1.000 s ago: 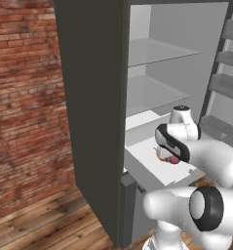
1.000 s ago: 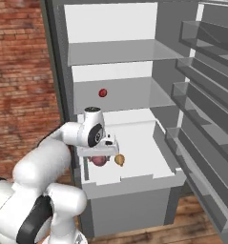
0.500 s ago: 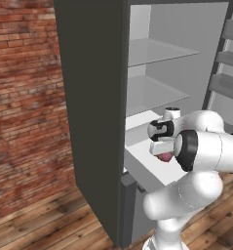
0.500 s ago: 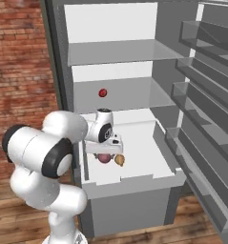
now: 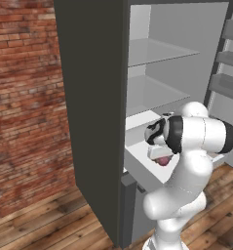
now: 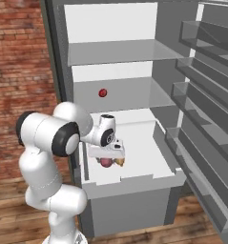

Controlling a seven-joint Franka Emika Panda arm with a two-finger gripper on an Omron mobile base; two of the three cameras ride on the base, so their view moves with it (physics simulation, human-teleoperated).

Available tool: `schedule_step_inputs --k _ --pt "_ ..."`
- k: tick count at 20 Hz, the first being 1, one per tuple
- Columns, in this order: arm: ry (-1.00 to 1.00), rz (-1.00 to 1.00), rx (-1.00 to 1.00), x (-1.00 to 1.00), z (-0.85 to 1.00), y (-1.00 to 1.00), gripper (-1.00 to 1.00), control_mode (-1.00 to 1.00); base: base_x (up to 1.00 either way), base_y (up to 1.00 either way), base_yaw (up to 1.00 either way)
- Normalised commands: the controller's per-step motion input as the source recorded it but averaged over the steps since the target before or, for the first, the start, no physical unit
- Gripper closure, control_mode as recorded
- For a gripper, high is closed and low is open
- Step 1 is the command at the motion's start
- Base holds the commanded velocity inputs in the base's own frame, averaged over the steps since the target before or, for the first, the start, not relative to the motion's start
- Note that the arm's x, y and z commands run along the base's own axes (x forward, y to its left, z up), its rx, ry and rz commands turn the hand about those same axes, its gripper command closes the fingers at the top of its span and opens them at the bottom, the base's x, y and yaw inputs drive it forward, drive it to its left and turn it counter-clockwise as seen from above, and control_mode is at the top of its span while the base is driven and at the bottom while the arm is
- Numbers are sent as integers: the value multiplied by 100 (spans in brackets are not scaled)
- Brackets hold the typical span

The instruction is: Place the onions inside the fridge drawer. Close the drawer after placing the vegetables.

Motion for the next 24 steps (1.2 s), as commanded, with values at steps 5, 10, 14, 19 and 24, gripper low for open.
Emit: schedule_step_inputs --k 5,10,14,19,24 --pt "0 0 0 0 -52 0 100 -100 0 0 0" --pt "1 0 0 6 -49 0 100 -100 0 0 0" --pt "0 0 2 12 -41 0 100 -100 0 0 0" --pt "0 0 2 2 -23 0 -100 -100 0 0 0" --pt "-1 0 1 0 2 0 -100 -100 0 0 0"
